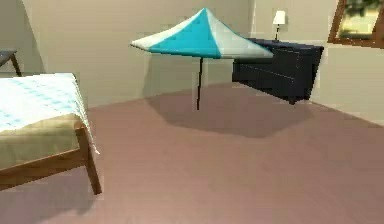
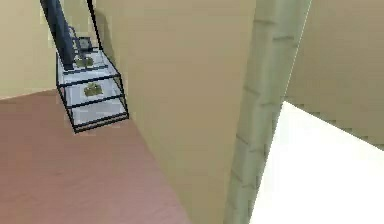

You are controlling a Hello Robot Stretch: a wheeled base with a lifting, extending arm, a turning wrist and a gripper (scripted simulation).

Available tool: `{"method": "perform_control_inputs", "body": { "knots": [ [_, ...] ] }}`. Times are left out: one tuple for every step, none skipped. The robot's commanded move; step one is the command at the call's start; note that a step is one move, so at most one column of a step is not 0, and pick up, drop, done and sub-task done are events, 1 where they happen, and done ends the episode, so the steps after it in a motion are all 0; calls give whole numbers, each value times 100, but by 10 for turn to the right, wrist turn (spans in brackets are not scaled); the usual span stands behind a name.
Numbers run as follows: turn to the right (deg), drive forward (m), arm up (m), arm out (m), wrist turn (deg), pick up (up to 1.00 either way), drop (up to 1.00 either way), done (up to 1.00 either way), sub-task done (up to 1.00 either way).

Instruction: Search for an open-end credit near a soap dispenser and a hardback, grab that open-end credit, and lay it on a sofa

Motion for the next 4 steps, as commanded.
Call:
{"method": "perform_control_inputs", "body": {
  "knots": [
    [450, 0, 0, 0, 0, 0, 0, 0, 0],
    [450, 0, 0, 0, 0, 0, 0, 0, 0],
    [450, 0, 0, 0, 0, 0, 0, 0, 0],
    [390, 0, 0, 0, 0, 0, 0, 0, 0]
  ]
}}
